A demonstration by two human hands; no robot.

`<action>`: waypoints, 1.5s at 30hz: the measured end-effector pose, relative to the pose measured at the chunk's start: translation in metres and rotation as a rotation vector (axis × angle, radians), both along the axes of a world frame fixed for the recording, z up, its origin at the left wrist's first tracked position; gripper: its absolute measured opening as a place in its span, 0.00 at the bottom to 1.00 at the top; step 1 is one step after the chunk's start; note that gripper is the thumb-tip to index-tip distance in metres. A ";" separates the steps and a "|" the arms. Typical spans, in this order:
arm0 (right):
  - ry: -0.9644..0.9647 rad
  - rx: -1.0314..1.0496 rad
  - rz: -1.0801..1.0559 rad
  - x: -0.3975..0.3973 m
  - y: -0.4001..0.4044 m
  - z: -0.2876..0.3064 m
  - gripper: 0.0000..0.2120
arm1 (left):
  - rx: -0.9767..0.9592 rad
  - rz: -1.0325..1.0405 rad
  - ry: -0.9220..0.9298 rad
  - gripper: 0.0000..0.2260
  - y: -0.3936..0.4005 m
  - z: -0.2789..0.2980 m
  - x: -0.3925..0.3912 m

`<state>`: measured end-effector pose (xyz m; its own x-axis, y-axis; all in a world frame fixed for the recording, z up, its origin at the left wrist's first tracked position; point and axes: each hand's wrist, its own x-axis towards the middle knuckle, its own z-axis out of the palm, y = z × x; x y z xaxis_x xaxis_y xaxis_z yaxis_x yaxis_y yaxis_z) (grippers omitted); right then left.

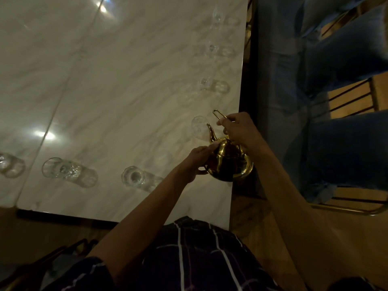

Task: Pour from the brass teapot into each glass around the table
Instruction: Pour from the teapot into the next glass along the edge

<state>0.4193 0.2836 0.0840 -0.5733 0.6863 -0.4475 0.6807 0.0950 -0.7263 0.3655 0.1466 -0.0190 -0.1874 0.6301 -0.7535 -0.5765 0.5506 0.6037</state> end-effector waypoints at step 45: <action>0.023 0.014 0.014 -0.001 -0.006 0.006 0.12 | -0.008 -0.006 -0.007 0.20 -0.002 0.005 0.000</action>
<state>0.4186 0.2774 0.0905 -0.5930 0.6839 -0.4250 0.6626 0.1146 -0.7401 0.3655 0.1443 -0.0140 -0.1785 0.6254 -0.7596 -0.5775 0.5584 0.5955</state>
